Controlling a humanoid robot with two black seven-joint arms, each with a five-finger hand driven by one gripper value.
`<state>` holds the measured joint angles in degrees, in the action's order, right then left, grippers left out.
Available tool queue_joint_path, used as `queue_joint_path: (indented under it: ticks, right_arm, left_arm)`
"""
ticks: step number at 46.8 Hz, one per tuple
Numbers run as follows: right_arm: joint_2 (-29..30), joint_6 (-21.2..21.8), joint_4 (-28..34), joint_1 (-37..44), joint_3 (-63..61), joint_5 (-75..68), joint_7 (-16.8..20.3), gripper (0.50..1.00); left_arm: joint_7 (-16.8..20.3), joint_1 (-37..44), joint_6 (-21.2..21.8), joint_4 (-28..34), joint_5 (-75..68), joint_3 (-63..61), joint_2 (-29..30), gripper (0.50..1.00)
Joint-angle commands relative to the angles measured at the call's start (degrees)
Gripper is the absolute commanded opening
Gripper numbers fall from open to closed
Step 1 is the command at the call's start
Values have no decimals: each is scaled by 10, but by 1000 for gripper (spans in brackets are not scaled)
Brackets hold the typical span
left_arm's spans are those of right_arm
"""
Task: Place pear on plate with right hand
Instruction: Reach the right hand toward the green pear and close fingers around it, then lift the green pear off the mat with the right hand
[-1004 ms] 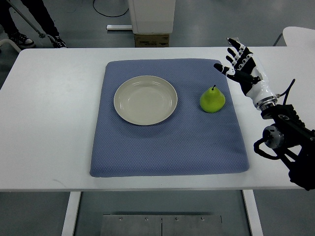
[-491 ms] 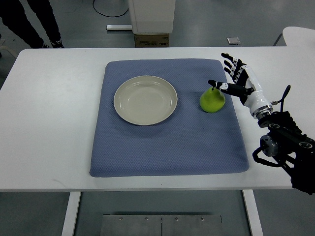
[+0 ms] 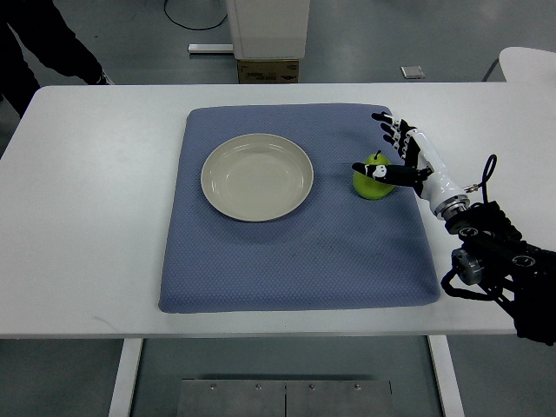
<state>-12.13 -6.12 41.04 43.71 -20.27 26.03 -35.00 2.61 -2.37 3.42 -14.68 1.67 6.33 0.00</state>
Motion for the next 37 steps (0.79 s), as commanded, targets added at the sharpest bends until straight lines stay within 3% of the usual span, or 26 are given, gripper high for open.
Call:
queue_joint_path:
  ticks: [1, 37]
  right_arm:
    - [1, 0, 0, 1, 2, 0, 0, 1000]
    - [12, -24, -14, -1, 46, 6, 0, 1000]
  left_arm:
    - [0, 0, 0, 0, 0, 0, 0, 1000]
    - [-1, 0, 0, 0, 0, 0, 0, 1000]
